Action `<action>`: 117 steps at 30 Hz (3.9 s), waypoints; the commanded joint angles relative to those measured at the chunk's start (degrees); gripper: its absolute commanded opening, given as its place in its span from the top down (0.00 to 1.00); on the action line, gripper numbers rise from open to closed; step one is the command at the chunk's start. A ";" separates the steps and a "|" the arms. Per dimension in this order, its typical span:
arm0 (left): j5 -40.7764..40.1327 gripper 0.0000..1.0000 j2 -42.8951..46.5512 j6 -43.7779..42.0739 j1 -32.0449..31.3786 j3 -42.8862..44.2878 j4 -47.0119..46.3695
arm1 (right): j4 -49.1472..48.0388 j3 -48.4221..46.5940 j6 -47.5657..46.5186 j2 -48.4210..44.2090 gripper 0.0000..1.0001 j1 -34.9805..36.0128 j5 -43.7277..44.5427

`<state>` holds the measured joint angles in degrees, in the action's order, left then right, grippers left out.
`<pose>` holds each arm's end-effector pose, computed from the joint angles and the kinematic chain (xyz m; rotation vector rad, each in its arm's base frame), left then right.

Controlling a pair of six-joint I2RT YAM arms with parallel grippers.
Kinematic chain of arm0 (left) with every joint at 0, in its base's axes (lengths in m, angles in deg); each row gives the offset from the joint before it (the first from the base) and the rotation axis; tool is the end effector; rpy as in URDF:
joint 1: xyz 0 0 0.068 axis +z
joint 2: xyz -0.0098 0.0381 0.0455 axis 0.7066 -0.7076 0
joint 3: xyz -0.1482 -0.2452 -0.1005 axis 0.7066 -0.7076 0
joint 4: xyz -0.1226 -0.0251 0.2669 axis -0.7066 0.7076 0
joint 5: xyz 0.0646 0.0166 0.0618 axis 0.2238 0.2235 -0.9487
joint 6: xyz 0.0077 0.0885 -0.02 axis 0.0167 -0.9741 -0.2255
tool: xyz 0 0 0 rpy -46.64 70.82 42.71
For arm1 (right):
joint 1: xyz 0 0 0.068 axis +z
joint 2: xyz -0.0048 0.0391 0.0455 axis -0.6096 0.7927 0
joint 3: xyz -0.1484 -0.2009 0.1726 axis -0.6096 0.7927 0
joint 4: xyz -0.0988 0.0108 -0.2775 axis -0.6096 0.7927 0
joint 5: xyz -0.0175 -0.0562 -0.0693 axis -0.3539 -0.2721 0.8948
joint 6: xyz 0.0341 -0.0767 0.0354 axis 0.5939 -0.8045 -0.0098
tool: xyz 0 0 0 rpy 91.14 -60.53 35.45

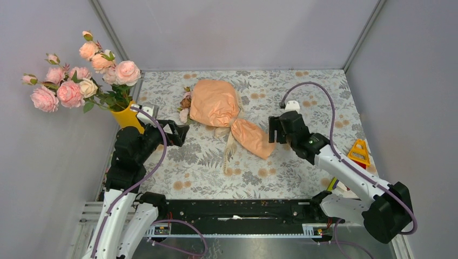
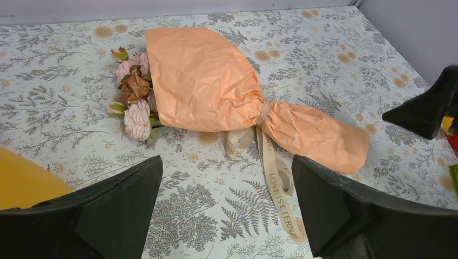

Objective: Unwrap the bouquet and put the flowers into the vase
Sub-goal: Move the fake flower to the center of the board, then adjust the fake flower at the center of the board.

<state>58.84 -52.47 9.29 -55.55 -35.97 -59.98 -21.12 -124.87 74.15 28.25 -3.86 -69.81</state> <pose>0.1787 -0.0539 0.3579 0.1891 1.7549 -0.4842 0.2616 0.1428 0.2516 -0.1085 2.1579 0.1596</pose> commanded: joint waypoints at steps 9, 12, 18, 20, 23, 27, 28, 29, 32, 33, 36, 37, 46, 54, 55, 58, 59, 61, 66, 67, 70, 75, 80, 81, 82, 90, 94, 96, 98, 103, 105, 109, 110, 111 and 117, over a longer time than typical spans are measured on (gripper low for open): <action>-3.17 0.01 0.72 -0.48 -0.11 0.22 -1.25 | 0.92 -24.50 -20.92 22.20 0.21 11.30 -3.17; -3.47 0.01 0.70 -0.48 -0.13 0.22 -1.20 | 0.88 -30.49 -23.86 30.39 0.21 13.45 -1.52; -3.73 0.01 0.30 -0.40 -0.12 0.13 -1.11 | 2.73 -42.23 -28.48 44.39 0.28 15.45 1.24; -3.81 0.01 0.11 -0.40 -0.08 0.14 -1.11 | 3.87 -45.17 -28.91 47.95 0.28 15.84 1.80; -3.78 0.01 -0.16 -0.32 -0.11 0.13 -1.09 | 4.20 -47.78 -30.07 52.46 0.28 16.54 3.07; -3.56 0.01 -0.44 -0.31 -0.07 0.13 -1.11 | 4.33 -49.98 -30.22 56.26 0.28 16.67 5.31; -3.55 0.01 -0.45 -0.31 -0.03 0.13 -1.11 | 4.38 -50.36 -30.22 56.94 0.28 16.66 5.99; -3.51 0.01 -0.51 -0.31 -0.11 0.13 -1.11 | 4.41 -50.79 -30.22 57.57 0.28 16.67 6.55; -3.51 0.01 -0.69 -0.25 -0.02 0.22 -1.11 | 4.35 -51.86 -30.42 59.24 0.28 16.67 8.28; -3.46 0.01 -0.71 -0.23 -0.04 0.22 -1.11 | 4.52 -52.49 -30.60 59.81 0.28 16.67 9.04; -3.46 0.01 -0.84 -0.22 -0.05 0.17 -1.11 | 4.56 -53.74 -31.20 61.37 0.28 16.65 11.89; -3.51 0.01 -0.80 -0.22 -0.05 0.21 -1.04 | 4.59 -54.12 -31.63 61.90 0.28 16.67 12.82; -3.55 0.01 -0.98 -0.13 -0.05 0.22 -1.02 | 0.49 -54.60 -37.28 64.90 0.24 17.07 20.99; -3.67 0.01 -1.15 -0.13 -0.05 0.22 -1.02 | -5.42 -51.98 -41.90 62.69 0.21 17.11 23.67; -3.62 0.01 -1.15 -0.13 -0.05 0.22 -1.02 | -5.73 -51.89 -42.46 62.53 0.19 17.11 23.46; -3.60 0.01 -1.11 -0.13 -0.05 0.22 -1.02 | -4.55 -52.83 -42.65 63.06 0.18 17.06 21.31; -3.60 0.01 -1.08 -0.13 -0.05 0.22 -1.02 | -3.53 -53.30 -42.31 63.46 0.18 17.10 20.17; -3.60 0.01 -0.97 -0.13 0.00 0.13 -1.02 | -1.72 -54.15 -41.15 64.57 0.19 17.05 18.93; -3.55 0.01 -0.85 -0.04 -0.05 0.13 -1.02 | 3.87 -56.44 -39.47 67.40 0.28 16.42 18.45; -3.48 0.01 -0.83 0.02 -0.05 0.13 -1.02 | 4.89 -56.79 -38.85 67.60 0.28 16.03 17.89; -3.26 0.01 -0.92 -0.04 -0.04 0.13 -1.02 | 7.41 -57.66 -36.60 67.58 0.27 14.75 14.91; -3.21 0.01 -0.80 0.04 -0.05 0.13 -1.02 | 8.92 -59.17 -36.25 68.36 0.33 13.67 14.92; -3.19 0.01 -0.69 0.03 -0.05 0.13 -1.02 | 9.95 -60.75 -36.89 69.31 0.56 13.24 15.70; -3.23 0.01 -0.62 0.04 -0.03 0.13 -1.02 | 9.89 -60.76 -37.20 69.30 0.60 13.24 15.92; -3.32 0.01 -0.58 0.04 -0.02 0.13 -1.02 | 9.89 -60.64 -37.20 69.35 0.64 13.24 16.15; -3.71 0.01 -0.23 -0.04 -0.03 0.09 -0.85 | 10.58 -57.02 -30.57 62.27 0.75 13.09 6.85; -3.75 0.01 -0.04 -0.13 -0.05 0.13 -0.85 | 12.53 -56.31 -24.42 55.84 0.85 12.26 -1.06; -3.62 0.01 0.12 -0.13 -0.04 0.04 -0.87 | 13.28 -55.63 -20.72 52.63 0.87 11.30 -6.09; -3.68 0.01 0.17 -0.13 -0.03 0.07 -0.85 | 13.73 -54.28 -15.60 49.41 0.87 9.74 -12.51; -3.63 0.01 0.29 -0.22 -0.04 0.15 -0.85 | 11.32 -49.45 -4.32 42.35 0.93 4.68 -35.41; -3.28 0.01 0.33 -0.22 -0.05 0.14 -0.92 | 6.79 -45.83 1.54 40.29 0.94 2.59 -43.78; -2.91 0.01 0.48 -0.13 -0.04 0.04 -0.93 | -5.06 -37.42 13.77 37.26 0.94 -1.08 -55.84; -2.94 0.01 0.52 -0.13 0.00 0.04 -0.93 | -7.59 -35.57 16.13 36.87 0.94 -1.61 -57.48; -2.93 0.01 0.52 -0.09 0.00 0.04 -0.93 | -9.74 -33.89 18.05 36.63 0.94 -2.10 -58.90; -2.46 0.01 0.36 0.04 -0.05 0.04 -1.02 | -20.80 -26.28 26.29 38.49 0.94 -5.16 -62.70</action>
<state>56.29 -52.55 9.31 -55.53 -35.97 -59.47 -29.16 -153.72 91.61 66.89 -7.43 -124.80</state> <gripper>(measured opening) 0.989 0.250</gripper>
